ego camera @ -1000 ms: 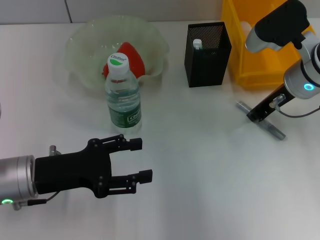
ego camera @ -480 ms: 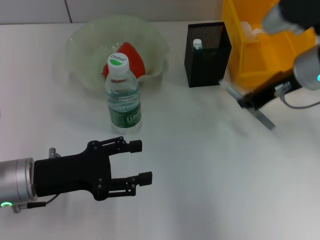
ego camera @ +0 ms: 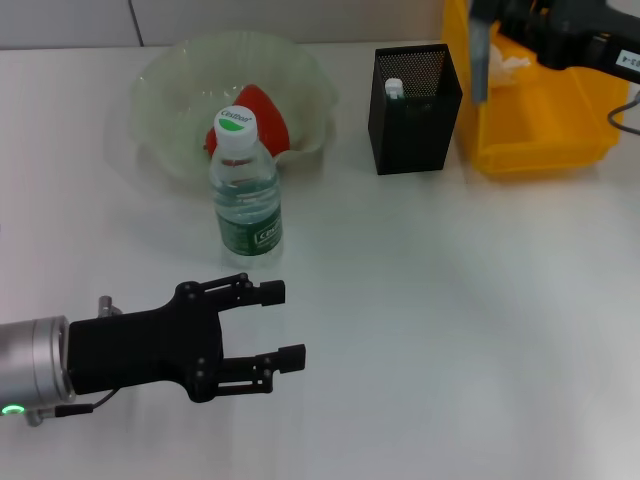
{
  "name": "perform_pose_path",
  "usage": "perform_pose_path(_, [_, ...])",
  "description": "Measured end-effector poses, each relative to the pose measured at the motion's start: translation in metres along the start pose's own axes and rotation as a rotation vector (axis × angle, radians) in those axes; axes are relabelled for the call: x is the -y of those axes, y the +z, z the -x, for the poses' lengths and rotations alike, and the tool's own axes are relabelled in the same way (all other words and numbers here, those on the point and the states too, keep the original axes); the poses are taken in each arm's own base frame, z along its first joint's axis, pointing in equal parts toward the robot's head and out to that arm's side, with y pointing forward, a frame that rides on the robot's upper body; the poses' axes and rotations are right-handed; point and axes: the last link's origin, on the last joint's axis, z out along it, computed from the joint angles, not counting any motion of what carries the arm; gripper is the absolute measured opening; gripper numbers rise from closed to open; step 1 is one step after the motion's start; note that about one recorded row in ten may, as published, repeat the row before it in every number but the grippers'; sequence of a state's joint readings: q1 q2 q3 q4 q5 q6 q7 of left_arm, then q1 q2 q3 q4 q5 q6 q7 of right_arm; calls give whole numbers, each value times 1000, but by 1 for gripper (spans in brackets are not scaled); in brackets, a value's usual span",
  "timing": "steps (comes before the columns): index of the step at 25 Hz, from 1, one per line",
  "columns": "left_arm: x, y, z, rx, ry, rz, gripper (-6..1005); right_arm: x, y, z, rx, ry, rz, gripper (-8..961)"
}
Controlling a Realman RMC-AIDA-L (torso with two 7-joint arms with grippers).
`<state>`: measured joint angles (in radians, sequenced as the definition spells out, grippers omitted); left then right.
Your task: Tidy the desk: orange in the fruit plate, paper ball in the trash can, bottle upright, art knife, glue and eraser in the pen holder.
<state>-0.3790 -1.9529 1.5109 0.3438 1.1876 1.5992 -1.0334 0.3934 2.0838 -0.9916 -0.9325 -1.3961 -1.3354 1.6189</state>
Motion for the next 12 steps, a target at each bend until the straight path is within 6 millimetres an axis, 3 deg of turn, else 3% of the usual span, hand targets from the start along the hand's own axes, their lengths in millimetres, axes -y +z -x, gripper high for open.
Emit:
perform_pose_path(3, [0, 1, -1, -1, 4, 4, 799, 12, 2, -25, 227, -64, -94, 133])
perform_pose_path(5, [0, 1, -1, -2, 5, 7, 799, 18, 11, -45, 285, -94, -192, 130])
perform_pose_path(8, [-1, 1, -2, -5, 6, 12, 799, 19, 30, -65, 251, -142, -270, 129])
perform_pose_path(12, [-2, 3, -2, -9, 10, 14, 798, 19, 46, -75, 192, -210, -323, 129])
